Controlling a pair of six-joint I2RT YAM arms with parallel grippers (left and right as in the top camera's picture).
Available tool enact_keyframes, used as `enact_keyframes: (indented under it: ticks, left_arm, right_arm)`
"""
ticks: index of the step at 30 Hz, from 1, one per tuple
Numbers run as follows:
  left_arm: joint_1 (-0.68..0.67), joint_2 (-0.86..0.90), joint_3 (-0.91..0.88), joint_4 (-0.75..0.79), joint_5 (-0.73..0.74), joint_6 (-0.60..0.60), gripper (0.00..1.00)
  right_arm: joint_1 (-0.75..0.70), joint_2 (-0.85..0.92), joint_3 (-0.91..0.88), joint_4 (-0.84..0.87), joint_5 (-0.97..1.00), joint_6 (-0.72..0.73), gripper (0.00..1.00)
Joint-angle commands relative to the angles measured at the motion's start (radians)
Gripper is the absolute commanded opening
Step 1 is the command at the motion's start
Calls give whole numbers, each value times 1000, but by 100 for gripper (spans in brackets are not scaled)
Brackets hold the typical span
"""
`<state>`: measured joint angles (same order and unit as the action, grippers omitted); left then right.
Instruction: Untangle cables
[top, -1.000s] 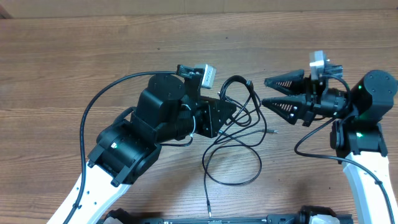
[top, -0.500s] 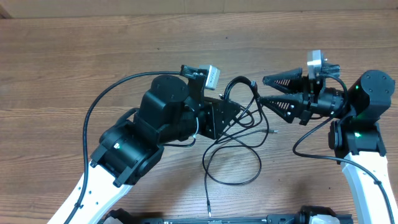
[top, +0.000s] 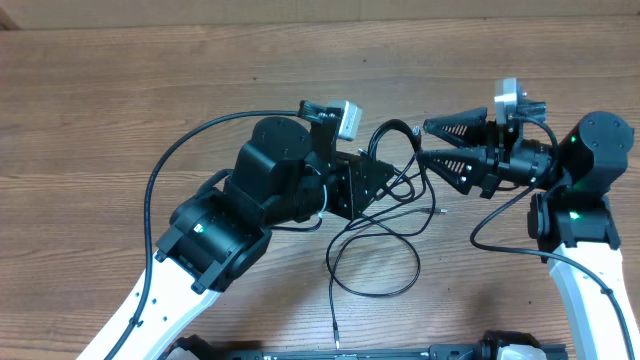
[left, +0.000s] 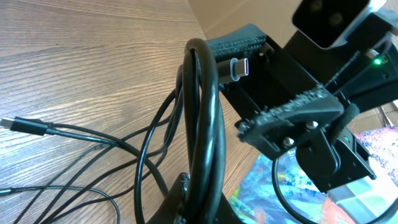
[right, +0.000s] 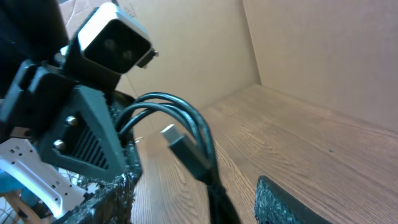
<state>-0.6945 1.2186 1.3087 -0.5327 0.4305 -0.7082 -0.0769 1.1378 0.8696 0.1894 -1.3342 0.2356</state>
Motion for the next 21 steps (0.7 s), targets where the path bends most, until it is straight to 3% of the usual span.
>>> enact_keyframes:
  ticks: [1, 10, 14, 18, 21]
  left_arm:
    - [-17, 5, 11, 11, 9, -14, 4]
    - [-28, 5, 11, 11, 8, -14, 4]
    - [-35, 5, 11, 11, 8, -14, 4]
    - [-35, 5, 11, 10, 8, -14, 4]
    - [-35, 5, 11, 10, 8, -14, 4]
  right_arm:
    - [5, 20, 14, 0, 13, -4, 59]
    - [5, 24, 14, -1, 53, 0, 47]
    - [5, 24, 14, -5, 105, 4, 24]
    - [5, 24, 14, -16, 169, 49, 11]
    - [5, 24, 14, -17, 205, 76, 9]
